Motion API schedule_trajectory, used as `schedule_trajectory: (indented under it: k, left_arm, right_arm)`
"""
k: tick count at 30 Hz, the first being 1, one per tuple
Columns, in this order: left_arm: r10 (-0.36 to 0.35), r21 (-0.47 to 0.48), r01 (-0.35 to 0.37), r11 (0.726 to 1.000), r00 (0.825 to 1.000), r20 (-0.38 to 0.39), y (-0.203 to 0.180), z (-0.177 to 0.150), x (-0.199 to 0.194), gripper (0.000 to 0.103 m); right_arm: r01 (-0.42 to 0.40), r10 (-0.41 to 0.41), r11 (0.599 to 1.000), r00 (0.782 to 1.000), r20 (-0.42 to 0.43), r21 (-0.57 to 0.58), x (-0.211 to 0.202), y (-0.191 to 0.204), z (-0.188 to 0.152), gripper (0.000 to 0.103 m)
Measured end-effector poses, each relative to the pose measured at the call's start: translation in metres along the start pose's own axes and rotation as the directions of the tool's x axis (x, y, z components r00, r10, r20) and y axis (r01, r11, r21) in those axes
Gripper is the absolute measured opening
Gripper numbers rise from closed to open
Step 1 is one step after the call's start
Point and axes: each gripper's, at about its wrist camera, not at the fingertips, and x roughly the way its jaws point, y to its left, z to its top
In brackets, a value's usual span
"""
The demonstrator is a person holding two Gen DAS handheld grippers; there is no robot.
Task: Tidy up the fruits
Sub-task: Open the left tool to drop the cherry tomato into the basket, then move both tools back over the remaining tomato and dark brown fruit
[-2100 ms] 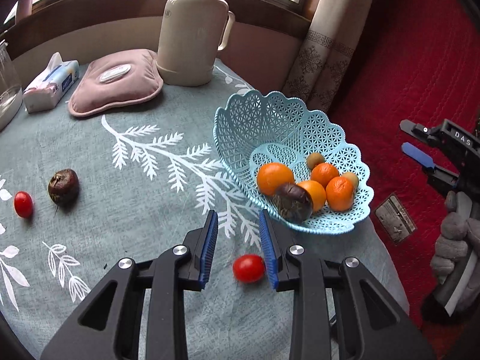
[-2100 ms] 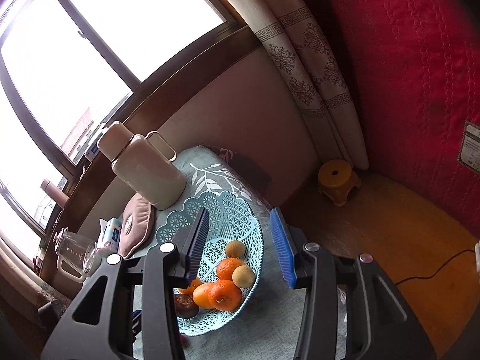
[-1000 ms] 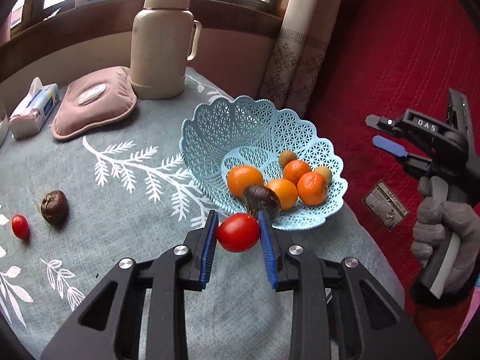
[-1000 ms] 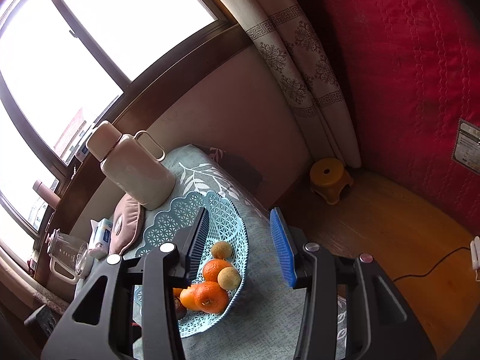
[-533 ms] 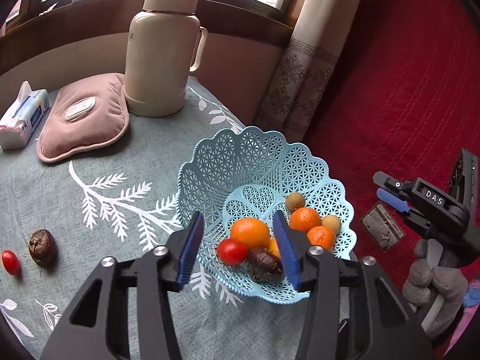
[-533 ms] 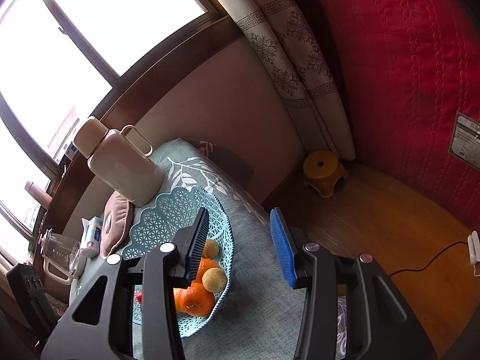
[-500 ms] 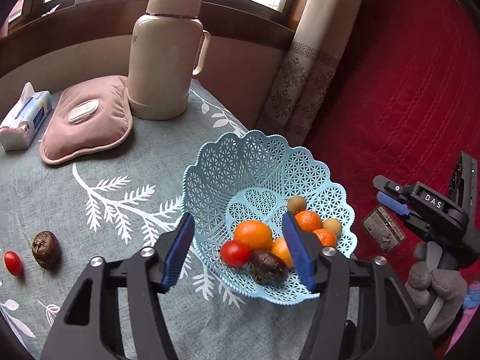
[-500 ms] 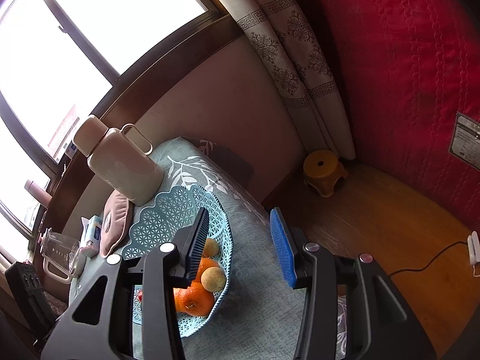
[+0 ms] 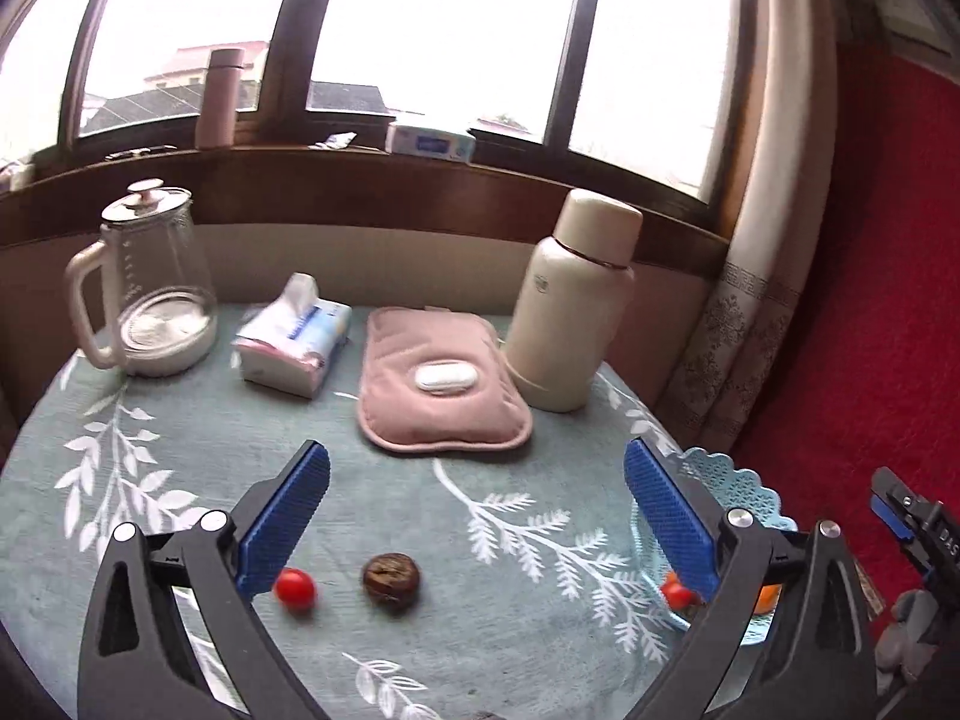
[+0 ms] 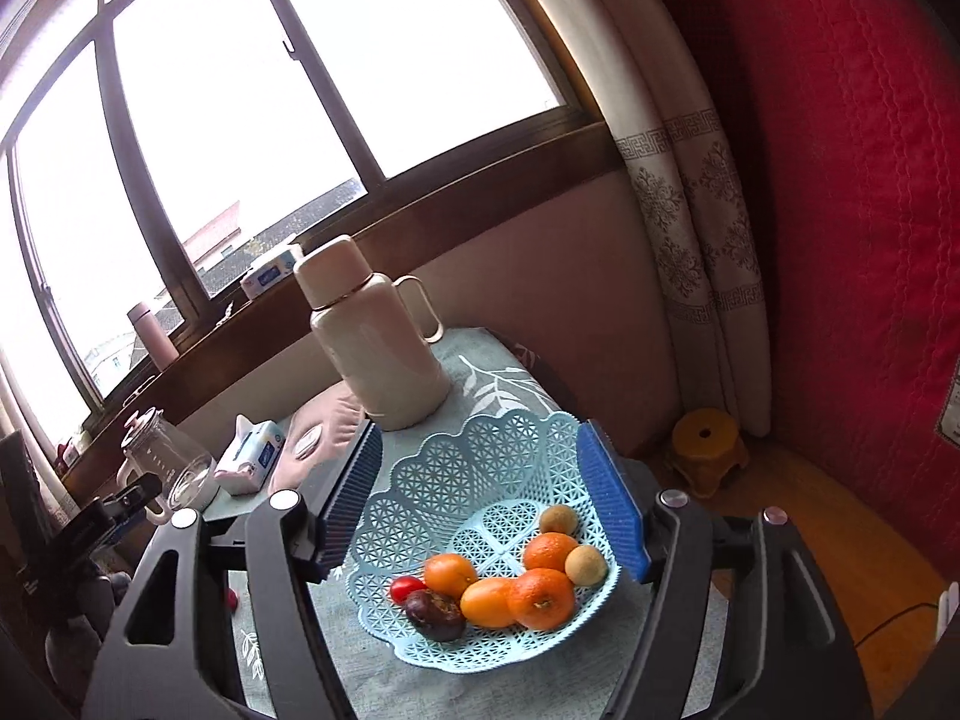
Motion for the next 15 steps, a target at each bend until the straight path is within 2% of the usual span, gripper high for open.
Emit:
schedule_trajectory:
  k: [2, 5, 10, 15]
  left_arm:
    - [0.09, -0.006, -0.09, 0.996, 0.996, 0.023, 0.022, 0.001, -0.009, 0.098]
    - [0.164, -0.031, -0.163, 0.986, 0.985, 0.05, 0.052, -0.001, -0.02, 0.098]
    - [0.185, -0.029, -0.184, 0.982, 0.982, 0.028, 0.08, -0.002, -0.024, 0.098]
    - [0.183, -0.029, -0.182, 0.983, 0.983, 0.016, 0.093, -0.007, -0.024, 0.098]
  right_arm:
    - [-0.023, 0.022, 0.999, 0.999, -0.031, -0.025, 0.007, 0.018, -0.01, 0.072]
    - [-0.051, 0.047, 0.998, 0.995, -0.082, -0.046, 0.022, 0.042, -0.023, 0.072]
    - [-0.081, 0.073, 0.994, 0.991, -0.108, -0.071, 0.038, 0.082, -0.039, 0.073]
    - [-0.089, 0.075, 0.986, 0.993, -0.095, -0.144, 0.046, 0.119, -0.05, 0.084]
